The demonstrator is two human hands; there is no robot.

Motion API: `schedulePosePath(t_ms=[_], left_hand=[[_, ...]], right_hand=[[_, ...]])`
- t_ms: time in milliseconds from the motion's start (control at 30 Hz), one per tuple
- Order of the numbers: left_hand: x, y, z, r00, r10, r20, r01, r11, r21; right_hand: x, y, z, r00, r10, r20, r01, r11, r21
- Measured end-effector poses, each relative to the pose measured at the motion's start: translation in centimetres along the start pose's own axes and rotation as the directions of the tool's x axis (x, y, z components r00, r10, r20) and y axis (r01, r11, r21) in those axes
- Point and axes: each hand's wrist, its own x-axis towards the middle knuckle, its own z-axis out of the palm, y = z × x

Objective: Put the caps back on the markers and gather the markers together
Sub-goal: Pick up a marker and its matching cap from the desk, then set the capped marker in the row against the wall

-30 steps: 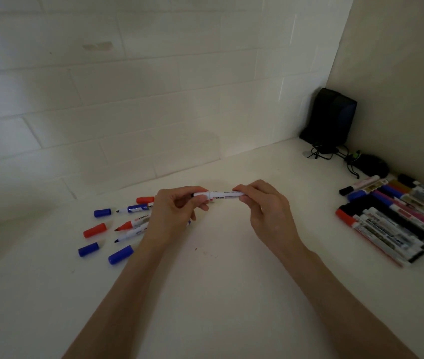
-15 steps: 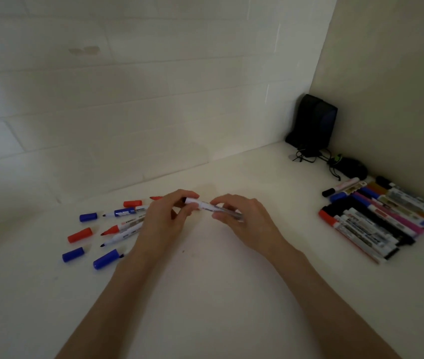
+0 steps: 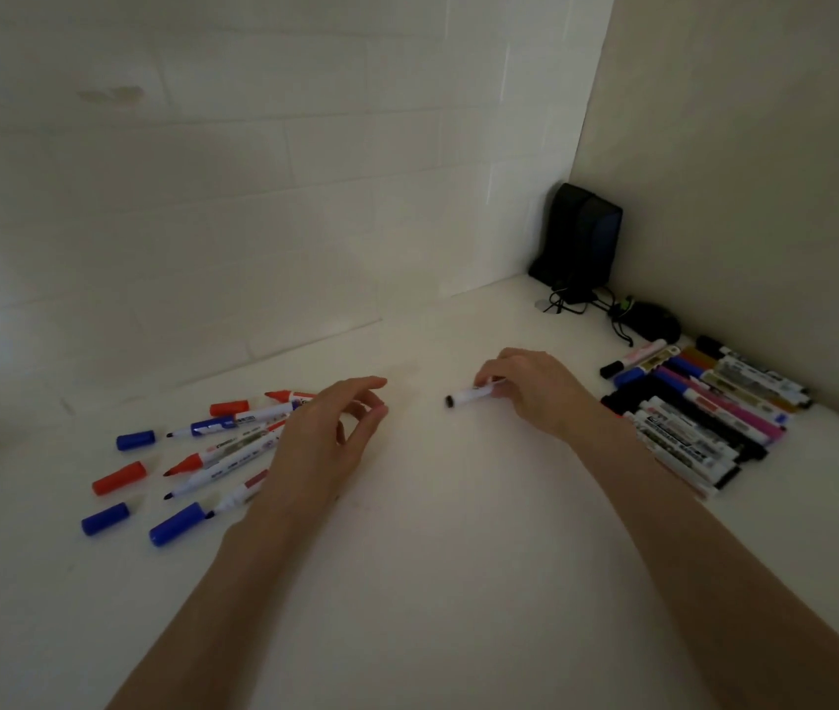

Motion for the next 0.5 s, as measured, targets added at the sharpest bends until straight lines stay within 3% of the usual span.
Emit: schedulePosePath(t_ms=[167,333,500], left_hand=[[0.1,0.0,0.0,0.999,-0.027,-0.030,0.027,0.999,0.024],[0.4,-0.3,-1.3,0.976,-0.154,-0.153,0.166,0.984,0.065],[0.6,-1.3,-3.5,0.857,-0.312,-0.409,0.323,0.945,-0.043]], right_hand=[[-1.0,2.3,-1.1,0.995,0.096,0.001,-0.096,0.992,-0.084],[-2.3,3.5,-1.8,0.979,0.199,0.040,-0.192,0.972,-0.134],[-2.9,3.5,-2.1,0.970,0.241,0.035,-0.232,0.959,-0.160]])
